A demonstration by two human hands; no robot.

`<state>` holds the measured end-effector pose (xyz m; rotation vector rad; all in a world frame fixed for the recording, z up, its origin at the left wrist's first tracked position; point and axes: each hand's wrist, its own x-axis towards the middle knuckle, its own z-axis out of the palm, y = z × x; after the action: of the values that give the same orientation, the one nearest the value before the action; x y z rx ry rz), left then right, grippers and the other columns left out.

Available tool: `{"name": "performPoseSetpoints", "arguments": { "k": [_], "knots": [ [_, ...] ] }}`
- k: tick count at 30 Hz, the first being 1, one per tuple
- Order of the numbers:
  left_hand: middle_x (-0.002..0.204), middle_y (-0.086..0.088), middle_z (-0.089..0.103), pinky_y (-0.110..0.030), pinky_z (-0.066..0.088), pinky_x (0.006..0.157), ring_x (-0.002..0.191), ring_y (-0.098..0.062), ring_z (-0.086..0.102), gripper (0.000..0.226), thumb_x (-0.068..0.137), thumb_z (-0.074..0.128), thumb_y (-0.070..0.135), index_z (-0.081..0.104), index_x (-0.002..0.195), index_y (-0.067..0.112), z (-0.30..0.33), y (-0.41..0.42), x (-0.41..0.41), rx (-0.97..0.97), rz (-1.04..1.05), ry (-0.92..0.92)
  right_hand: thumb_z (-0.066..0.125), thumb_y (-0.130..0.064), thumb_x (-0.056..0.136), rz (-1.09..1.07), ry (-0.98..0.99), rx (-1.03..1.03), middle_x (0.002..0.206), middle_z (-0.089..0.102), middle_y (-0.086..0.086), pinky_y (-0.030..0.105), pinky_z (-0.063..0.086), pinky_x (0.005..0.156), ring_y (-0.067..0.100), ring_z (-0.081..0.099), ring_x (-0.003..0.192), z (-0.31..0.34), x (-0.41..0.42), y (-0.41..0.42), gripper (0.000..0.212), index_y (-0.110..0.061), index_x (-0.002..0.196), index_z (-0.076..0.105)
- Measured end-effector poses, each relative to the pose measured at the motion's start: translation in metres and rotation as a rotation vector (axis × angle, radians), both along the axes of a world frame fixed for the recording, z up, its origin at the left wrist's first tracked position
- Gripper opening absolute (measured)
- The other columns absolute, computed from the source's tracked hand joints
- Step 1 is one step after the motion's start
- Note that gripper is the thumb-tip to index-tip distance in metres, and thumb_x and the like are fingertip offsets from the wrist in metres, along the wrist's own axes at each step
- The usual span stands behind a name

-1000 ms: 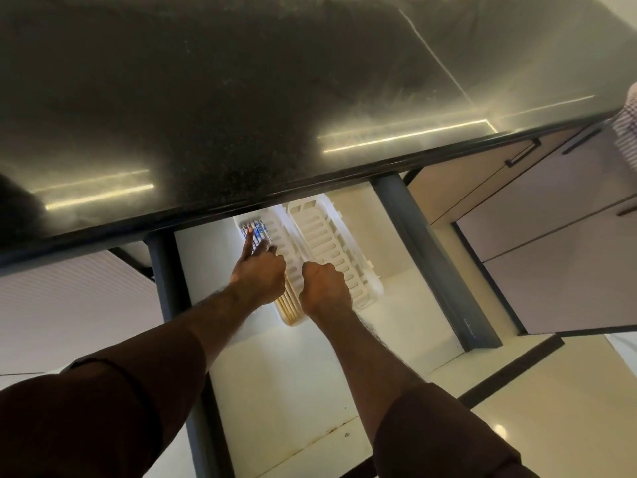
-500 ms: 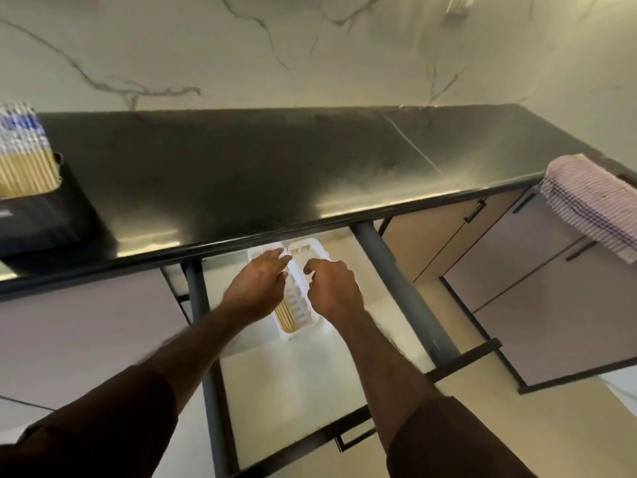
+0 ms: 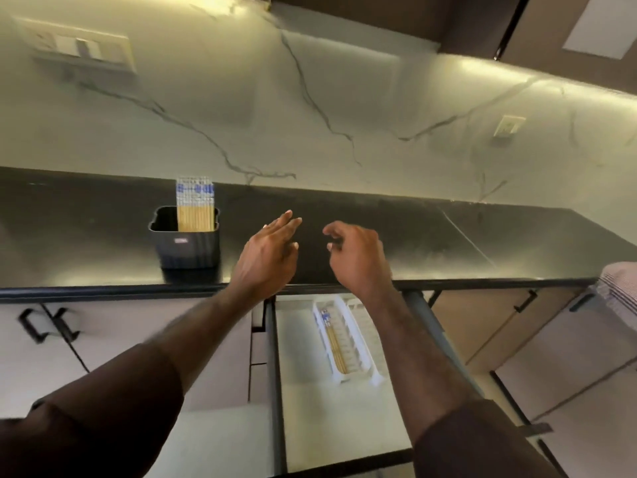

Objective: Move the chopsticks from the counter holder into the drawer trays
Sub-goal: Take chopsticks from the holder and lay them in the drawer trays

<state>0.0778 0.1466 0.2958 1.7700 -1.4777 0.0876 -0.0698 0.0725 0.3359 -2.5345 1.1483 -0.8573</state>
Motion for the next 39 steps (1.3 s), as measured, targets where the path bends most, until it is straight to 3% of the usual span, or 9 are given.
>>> {"name": "performPoseSetpoints", "arguments": {
  "k": [7, 15, 17, 20, 25, 33, 39],
  "knots": [
    [0.153, -0.012, 0.035, -0.038, 0.027, 0.116, 0.145, -0.025, 0.027, 0.052, 0.092, 0.06, 0.011, 0.045, 0.142, 0.01, 0.016, 0.06, 0.097, -0.047, 0.101, 0.016, 0.064, -0.015, 0.09, 0.09, -0.04, -0.033, 0.116, 0.07, -0.002, 0.038, 0.056, 0.087, 0.015, 0.067, 0.102, 0.019, 0.1, 0.048, 0.03, -0.023, 0.119, 0.066],
    [0.153, -0.006, 0.036, -0.04, 0.028, 0.116, 0.146, -0.021, 0.024, 0.054, 0.091, 0.057, 0.01, 0.045, 0.143, 0.016, 0.016, 0.098, 0.223, -0.019, 0.115, -0.023, 0.067, -0.019, 0.09, 0.134, -0.052, -0.014, 0.119, 0.068, -0.002, 0.021, 0.054, 0.076, 0.008, 0.067, 0.095, 0.014, 0.226, 0.086, 0.033, -0.023, 0.123, 0.063],
    [0.151, -0.008, 0.039, -0.036, 0.025, 0.114, 0.144, -0.021, 0.026, 0.052, 0.091, 0.058, 0.008, 0.047, 0.141, 0.015, 0.015, 0.099, 0.244, -0.049, 0.115, -0.026, 0.067, -0.02, 0.09, 0.137, -0.039, -0.001, 0.121, 0.068, -0.001, 0.022, 0.056, 0.076, 0.008, 0.067, 0.095, 0.01, 0.252, 0.089, 0.035, -0.023, 0.124, 0.062],
    [0.15, -0.007, 0.041, -0.033, 0.024, 0.109, 0.14, -0.016, 0.025, 0.05, 0.091, 0.059, 0.008, 0.048, 0.14, 0.016, 0.006, 0.096, 0.265, -0.059, 0.114, -0.007, 0.069, -0.02, 0.089, 0.143, -0.014, 0.008, 0.12, 0.068, 0.001, 0.024, 0.058, 0.076, 0.009, 0.067, 0.094, -0.001, 0.279, 0.088, 0.035, -0.024, 0.123, 0.062],
    [0.153, -0.008, 0.037, -0.044, 0.031, 0.111, 0.143, -0.026, 0.03, 0.051, 0.093, 0.059, 0.013, 0.044, 0.142, 0.016, -0.021, 0.08, 0.293, 0.054, 0.143, 0.043, 0.07, -0.021, 0.088, 0.129, 0.02, 0.039, 0.119, 0.068, 0.002, 0.024, 0.057, 0.074, 0.012, 0.067, 0.095, -0.023, 0.31, 0.072, 0.032, -0.024, 0.119, 0.064],
    [0.155, -0.007, 0.034, -0.039, 0.028, 0.114, 0.144, -0.023, 0.028, 0.053, 0.094, 0.057, 0.016, 0.042, 0.144, 0.016, -0.059, 0.027, 0.34, 0.19, 0.169, 0.06, 0.068, -0.021, 0.089, 0.13, 0.05, 0.149, 0.118, 0.068, 0.001, 0.027, 0.058, 0.079, 0.012, 0.066, 0.099, -0.062, 0.358, 0.015, 0.031, -0.023, 0.12, 0.064],
    [0.155, -0.006, 0.033, -0.039, 0.009, 0.117, 0.145, -0.02, 0.027, 0.05, 0.097, 0.052, 0.023, 0.039, 0.145, 0.018, -0.072, -0.025, 0.369, 0.221, 0.214, 0.086, 0.065, -0.023, 0.091, 0.127, 0.101, 0.231, 0.118, 0.068, 0.001, 0.029, 0.057, 0.083, 0.013, 0.066, 0.102, -0.082, 0.387, -0.031, 0.038, -0.023, 0.129, 0.059]
  ]
}}
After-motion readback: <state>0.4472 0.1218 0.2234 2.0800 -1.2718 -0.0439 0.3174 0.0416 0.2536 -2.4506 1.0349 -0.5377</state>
